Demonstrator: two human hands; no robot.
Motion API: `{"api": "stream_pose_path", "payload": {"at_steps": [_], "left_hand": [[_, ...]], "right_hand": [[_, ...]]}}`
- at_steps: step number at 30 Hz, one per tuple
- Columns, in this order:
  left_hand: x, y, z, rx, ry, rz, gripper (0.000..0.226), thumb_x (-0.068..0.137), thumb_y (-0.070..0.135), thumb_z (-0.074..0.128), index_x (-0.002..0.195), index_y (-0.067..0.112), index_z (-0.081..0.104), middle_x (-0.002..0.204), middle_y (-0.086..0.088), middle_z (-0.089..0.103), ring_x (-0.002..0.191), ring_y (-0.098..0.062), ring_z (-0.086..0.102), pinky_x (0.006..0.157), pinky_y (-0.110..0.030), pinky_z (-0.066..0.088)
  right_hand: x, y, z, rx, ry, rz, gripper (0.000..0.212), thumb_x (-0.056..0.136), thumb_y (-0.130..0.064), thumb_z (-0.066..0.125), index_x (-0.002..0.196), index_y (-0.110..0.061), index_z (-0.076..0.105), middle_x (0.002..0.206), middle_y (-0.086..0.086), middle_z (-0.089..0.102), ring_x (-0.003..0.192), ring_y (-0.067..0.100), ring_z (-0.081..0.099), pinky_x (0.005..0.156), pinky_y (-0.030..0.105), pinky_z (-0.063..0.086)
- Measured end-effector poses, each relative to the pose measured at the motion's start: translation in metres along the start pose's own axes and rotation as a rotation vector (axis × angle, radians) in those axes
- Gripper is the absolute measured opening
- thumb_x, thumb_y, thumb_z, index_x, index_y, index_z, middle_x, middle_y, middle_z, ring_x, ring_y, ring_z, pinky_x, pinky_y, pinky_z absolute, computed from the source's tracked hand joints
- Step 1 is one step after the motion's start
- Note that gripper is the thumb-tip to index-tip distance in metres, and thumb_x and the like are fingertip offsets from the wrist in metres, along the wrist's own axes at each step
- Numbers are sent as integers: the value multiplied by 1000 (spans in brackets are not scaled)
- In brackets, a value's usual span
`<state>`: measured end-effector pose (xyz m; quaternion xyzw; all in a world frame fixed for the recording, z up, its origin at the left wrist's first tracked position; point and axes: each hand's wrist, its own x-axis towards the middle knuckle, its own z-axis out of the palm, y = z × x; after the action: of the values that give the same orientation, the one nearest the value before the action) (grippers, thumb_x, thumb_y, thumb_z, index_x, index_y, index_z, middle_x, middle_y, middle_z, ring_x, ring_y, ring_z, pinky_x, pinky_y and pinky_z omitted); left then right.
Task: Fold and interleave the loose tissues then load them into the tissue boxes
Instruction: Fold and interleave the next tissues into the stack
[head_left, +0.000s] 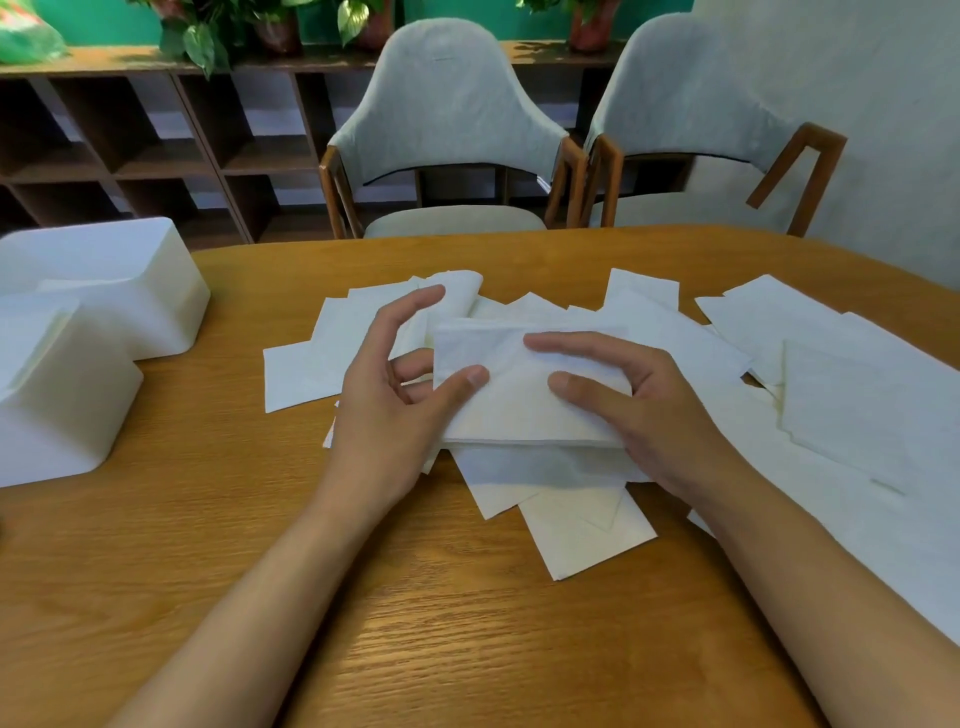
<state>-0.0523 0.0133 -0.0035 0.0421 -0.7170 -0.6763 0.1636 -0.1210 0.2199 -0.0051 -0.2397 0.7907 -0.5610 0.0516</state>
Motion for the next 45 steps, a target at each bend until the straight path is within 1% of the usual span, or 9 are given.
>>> {"api": "stream_pose_path", "payload": {"at_steps": [3, 6, 11, 20, 24, 28, 33, 39, 45], "left_hand": [[2, -10, 1, 115, 5, 32, 76, 88, 21, 81, 147, 41, 39, 107, 11, 76, 91, -12, 76, 71, -29, 63], [6, -22, -4, 433, -40, 159, 79, 81, 28, 89, 140, 42, 37, 110, 15, 62, 93, -10, 64, 73, -21, 54], [6, -31, -12, 824, -258, 372, 39, 80, 43, 85, 111, 38, 62, 105, 21, 59, 102, -3, 55, 81, -23, 45], [15, -17, -35, 1124, -424, 496, 44, 83, 38, 78, 126, 38, 68, 137, 16, 56, 130, -9, 46, 100, -33, 36], [16, -20, -33, 1126, -380, 526, 30, 85, 22, 76, 114, 30, 75, 124, 12, 66, 117, -14, 59, 90, -34, 45], [11, -17, -29, 1086, -277, 587, 21, 89, 25, 61, 102, 24, 77, 105, 10, 72, 97, -17, 66, 76, -42, 55], [8, -13, -28, 1029, -244, 539, 25, 95, 29, 56, 111, 27, 75, 108, 14, 70, 96, -9, 63, 64, -39, 59], [8, -16, -27, 930, -297, 423, 44, 96, 55, 49, 113, 24, 76, 109, 14, 70, 102, -7, 62, 82, -31, 55], [5, -13, -24, 819, -187, 560, 30, 98, 26, 50, 104, 14, 76, 101, 6, 73, 97, -11, 65, 80, -31, 54]], "right_hand": [[2, 3, 0, -50, 107, -1, 26, 98, -25, 64, 112, -44, 72, 113, -49, 58, 112, -26, 44, 82, -9, 30], [6, 9, -7, -41, 199, 26, 28, 98, -20, 63, 113, -41, 74, 120, -36, 63, 115, -20, 48, 87, -7, 33], [8, 14, -13, -52, 294, 58, 28, 99, -20, 62, 111, -42, 73, 121, -35, 59, 106, -29, 44, 77, -11, 31], [9, 17, -9, -52, 280, 54, 26, 98, -19, 62, 111, -39, 74, 111, -42, 60, 107, -27, 47, 83, -10, 33], [9, 18, -7, -54, 272, 53, 27, 99, -19, 62, 114, -37, 74, 117, -36, 62, 110, -23, 48, 85, -8, 34], [9, 19, -6, -96, 282, 46, 27, 100, -22, 60, 116, -41, 71, 119, -38, 56, 109, -26, 45, 84, -9, 32], [9, 19, -4, -134, 273, 42, 26, 101, -24, 59, 117, -42, 69, 123, -36, 55, 111, -22, 45, 91, -2, 31], [10, 21, -3, -143, 266, 40, 26, 101, -24, 59, 115, -44, 69, 115, -46, 50, 107, -29, 42, 91, 0, 30], [9, 20, -1, -144, 257, 29, 25, 100, -26, 61, 111, -47, 67, 113, -47, 48, 105, -30, 41, 92, 4, 31]]}}
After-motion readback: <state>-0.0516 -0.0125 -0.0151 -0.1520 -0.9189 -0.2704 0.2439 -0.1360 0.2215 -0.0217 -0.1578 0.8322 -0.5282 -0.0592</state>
